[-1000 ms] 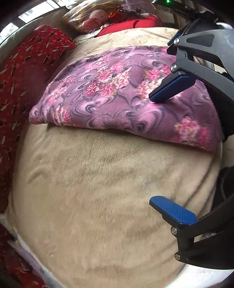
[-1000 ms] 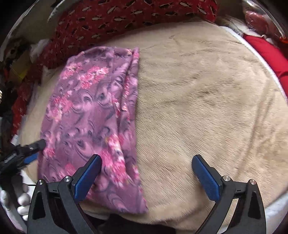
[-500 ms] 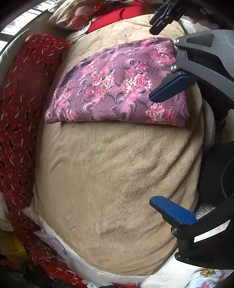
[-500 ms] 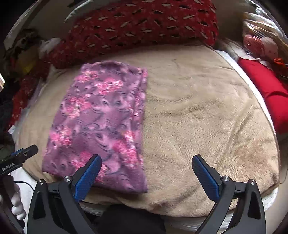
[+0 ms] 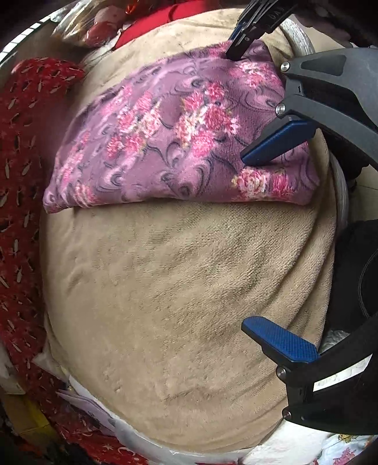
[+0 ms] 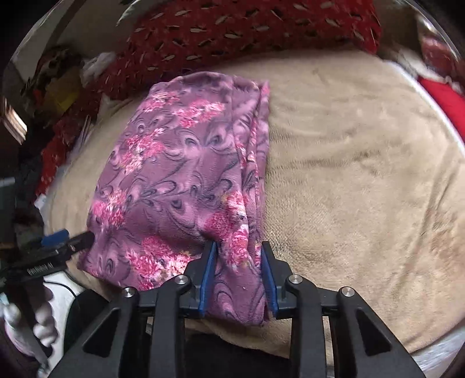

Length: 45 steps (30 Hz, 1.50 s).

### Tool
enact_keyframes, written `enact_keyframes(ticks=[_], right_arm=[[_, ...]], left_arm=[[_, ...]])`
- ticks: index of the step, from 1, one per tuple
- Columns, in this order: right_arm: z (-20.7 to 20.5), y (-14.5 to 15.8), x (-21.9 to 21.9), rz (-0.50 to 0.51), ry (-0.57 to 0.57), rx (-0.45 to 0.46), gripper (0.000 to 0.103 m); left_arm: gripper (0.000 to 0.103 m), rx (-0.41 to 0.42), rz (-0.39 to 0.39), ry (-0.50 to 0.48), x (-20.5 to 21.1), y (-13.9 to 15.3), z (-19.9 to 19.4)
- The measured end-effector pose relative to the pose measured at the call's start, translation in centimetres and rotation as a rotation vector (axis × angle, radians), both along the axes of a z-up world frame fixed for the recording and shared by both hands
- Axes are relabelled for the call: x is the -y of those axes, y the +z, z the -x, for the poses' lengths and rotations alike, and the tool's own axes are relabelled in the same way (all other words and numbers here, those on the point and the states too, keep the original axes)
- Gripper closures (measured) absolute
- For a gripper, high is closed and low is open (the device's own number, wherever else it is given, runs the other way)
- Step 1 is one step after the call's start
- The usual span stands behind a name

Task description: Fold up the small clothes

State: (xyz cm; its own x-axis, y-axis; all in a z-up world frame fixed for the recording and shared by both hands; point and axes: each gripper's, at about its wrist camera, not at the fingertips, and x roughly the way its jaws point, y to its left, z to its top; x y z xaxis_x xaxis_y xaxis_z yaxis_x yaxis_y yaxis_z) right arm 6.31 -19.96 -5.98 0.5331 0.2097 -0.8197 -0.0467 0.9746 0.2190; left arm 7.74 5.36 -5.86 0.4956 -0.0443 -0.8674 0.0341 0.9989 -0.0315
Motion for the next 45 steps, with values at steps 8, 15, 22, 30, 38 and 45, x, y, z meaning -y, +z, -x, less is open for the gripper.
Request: enact_keyframes(ticks=[8, 15, 22, 30, 38, 45], right_arm=[[1.7, 2.5, -0.2, 0.157, -0.083, 0.049, 0.029], [4.1, 5.0, -0.7, 0.284, -0.102, 0.107, 0.016], [6.3, 6.5, -2.3, 0.36, -0.07, 0.213, 0.014], [7.5, 7.7, -2.0, 0.329, -0.095, 0.254, 0.014], [7.9, 7.9, -1.8, 0.318, -0.101, 0.255, 0.014], [7.9, 7.8, -1.6, 0.295, -0.103, 0.235, 0.014]], left_arm=[[0.0, 0.086, -0.053, -0.005, 0.8, 1.8, 2.4], [0.0, 0.138, -0.088, 0.026, 0.5, 2.5, 4.8], [0.0, 0.145, -0.131, 0.043, 1.1, 2.7, 6.1], [0.0, 0.21, -0.114, 0.031, 1.5, 4.1, 7.5], [0.0, 0.233, -0.081, 0.008, 1.7, 4.7, 8.3], [0.0, 0.227, -0.049, -0.036, 2.1, 4.8, 8.8]])
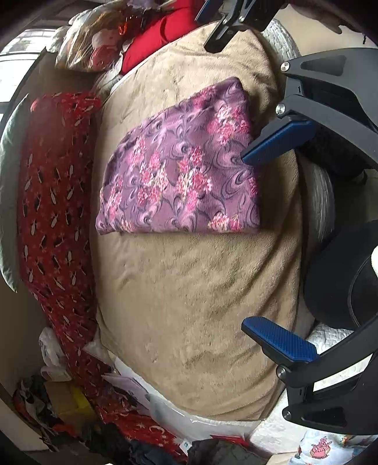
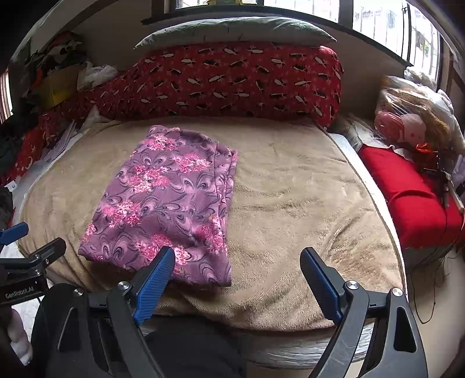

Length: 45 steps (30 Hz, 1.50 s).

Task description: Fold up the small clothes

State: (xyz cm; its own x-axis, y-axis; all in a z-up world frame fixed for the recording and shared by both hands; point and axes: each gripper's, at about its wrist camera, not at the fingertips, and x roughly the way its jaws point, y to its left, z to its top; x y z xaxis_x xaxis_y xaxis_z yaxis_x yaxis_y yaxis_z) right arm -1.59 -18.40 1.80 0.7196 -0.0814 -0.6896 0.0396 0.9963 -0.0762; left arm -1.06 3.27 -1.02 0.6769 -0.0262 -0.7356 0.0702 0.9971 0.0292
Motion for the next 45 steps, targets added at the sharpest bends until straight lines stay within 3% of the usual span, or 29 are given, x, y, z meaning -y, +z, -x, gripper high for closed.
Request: enact_keyframes(ticks=[17, 34, 45], right_arm=[[0.3, 0.2, 1.2, -0.037, -0.024, -0.004, 0.014], [0.5, -0.1, 2.3, -0.068, -0.049, -0.013, 0.014], [0.3, -0.6, 2.4, -0.077, -0.055, -0.03, 0.014]], left_arm=[[0.0, -0.022, 0.103, -0.153, 2.6, 1.5, 1.4], [0.0, -0.031, 0.074, -0.097, 3.1, 1.3, 1.3], [0.0, -0.036, 0.075, -0.123, 2.7, 0.9, 1.0]])
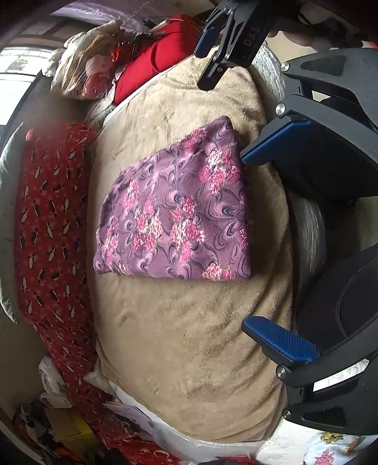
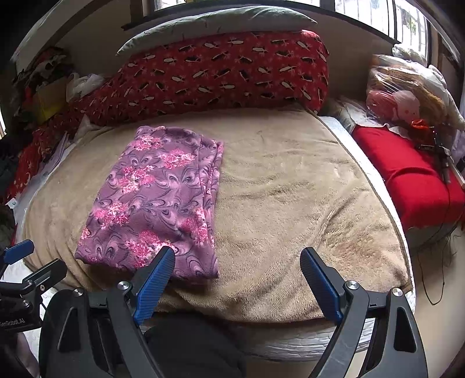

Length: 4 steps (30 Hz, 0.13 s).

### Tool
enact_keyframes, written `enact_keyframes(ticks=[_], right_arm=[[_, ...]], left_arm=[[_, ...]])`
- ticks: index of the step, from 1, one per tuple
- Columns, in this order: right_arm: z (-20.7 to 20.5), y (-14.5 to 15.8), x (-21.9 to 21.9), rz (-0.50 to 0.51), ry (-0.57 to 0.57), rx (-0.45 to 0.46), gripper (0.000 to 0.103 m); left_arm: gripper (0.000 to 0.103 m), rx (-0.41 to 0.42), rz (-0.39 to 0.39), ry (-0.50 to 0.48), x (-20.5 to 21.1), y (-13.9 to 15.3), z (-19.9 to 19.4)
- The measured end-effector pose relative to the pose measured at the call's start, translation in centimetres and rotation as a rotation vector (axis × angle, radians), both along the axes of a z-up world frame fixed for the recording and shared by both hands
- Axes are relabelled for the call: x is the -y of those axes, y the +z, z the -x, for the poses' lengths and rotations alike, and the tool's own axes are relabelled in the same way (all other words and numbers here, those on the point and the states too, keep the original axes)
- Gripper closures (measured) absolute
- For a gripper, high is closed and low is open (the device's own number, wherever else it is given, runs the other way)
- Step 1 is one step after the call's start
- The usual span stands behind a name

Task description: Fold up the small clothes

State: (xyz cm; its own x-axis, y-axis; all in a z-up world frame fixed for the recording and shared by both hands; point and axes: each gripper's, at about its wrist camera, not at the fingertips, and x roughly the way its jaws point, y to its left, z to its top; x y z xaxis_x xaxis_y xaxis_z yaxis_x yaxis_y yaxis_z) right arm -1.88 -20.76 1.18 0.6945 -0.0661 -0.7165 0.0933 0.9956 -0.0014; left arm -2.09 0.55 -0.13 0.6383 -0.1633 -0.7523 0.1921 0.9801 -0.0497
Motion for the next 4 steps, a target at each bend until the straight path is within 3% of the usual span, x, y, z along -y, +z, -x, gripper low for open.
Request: enact_keyframes(ticks=[4], right_arm=[[-0.17, -0.1, -0.04, 0.0, 0.002, -0.006, 0.014]], left_arm=[[0.0, -0.008, 0.002, -0.003, 0.08, -0.05, -0.18]])
